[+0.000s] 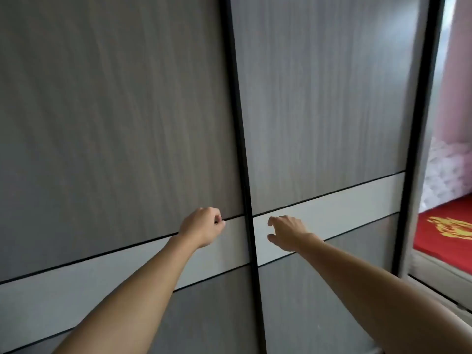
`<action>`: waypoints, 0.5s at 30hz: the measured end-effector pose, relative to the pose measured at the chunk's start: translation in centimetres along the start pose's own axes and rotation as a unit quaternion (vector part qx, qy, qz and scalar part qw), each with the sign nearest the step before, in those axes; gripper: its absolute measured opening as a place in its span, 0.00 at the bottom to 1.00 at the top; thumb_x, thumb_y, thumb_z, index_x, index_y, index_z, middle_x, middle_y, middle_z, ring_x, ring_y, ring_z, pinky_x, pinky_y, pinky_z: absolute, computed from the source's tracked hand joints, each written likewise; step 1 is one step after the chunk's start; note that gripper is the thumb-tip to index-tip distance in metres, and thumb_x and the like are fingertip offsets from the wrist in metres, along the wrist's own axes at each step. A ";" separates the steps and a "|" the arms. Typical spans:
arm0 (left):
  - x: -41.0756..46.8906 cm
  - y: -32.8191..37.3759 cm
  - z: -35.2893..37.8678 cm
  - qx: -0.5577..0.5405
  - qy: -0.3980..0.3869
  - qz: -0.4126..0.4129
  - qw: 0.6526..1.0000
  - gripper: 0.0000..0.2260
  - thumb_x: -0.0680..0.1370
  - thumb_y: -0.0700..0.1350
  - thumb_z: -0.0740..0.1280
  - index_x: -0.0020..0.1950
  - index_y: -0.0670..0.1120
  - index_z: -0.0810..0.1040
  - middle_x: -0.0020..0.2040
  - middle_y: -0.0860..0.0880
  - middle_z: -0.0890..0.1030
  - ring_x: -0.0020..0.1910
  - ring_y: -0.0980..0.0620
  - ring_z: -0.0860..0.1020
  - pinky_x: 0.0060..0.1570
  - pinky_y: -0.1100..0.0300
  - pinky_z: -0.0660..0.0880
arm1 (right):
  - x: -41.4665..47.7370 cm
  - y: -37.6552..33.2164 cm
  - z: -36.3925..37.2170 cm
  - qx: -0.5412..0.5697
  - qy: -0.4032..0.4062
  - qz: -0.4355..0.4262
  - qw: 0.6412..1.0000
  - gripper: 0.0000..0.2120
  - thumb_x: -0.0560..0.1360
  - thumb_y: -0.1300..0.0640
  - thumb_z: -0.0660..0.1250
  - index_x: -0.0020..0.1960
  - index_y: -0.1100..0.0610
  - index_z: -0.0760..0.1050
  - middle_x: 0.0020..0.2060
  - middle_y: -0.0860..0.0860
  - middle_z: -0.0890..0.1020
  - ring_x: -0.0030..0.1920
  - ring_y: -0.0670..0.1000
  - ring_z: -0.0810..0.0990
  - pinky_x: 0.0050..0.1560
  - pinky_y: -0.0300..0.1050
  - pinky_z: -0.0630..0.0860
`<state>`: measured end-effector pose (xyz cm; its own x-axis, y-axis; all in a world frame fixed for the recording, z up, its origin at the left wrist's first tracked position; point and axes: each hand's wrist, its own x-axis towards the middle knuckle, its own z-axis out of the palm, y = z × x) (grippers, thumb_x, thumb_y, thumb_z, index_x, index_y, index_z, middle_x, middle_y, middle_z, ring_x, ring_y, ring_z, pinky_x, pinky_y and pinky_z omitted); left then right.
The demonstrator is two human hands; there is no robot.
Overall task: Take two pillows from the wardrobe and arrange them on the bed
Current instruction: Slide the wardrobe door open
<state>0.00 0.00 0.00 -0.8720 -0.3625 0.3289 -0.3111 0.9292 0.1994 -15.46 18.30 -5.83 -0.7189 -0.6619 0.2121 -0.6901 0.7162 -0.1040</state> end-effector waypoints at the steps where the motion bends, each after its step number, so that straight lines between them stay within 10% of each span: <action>1: 1.1 0.3 0.8 0.002 0.011 0.005 1.000 0.09 0.76 0.53 0.63 0.43 0.50 0.78 0.42 0.49 0.82 0.43 0.45 0.79 0.38 0.58 0.70 | 1.0 0.1 0.5 -0.002 -0.008 -0.006 1.000 0.21 0.76 0.49 0.62 0.67 0.52 0.69 0.61 0.54 0.79 0.58 0.58 0.78 0.51 0.49 0.73; 15: 15.1 3.9 4.4 -0.017 0.206 0.027 0.978 0.25 0.74 0.61 0.64 0.26 0.44 0.65 0.23 0.47 0.71 0.28 0.40 0.74 0.27 0.56 0.66 | 9.5 0.5 9.4 0.044 0.045 -0.128 0.990 0.09 0.72 0.50 0.60 0.41 0.56 0.67 0.37 0.60 0.82 0.37 0.65 0.79 0.33 0.46 0.66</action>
<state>-16.02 -1.54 1.67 -0.6589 -0.3172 0.6821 -0.2489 0.9476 0.2003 -23.42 10.32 -13.00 -0.5114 -0.7947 0.3271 -0.8566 0.5021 -0.1194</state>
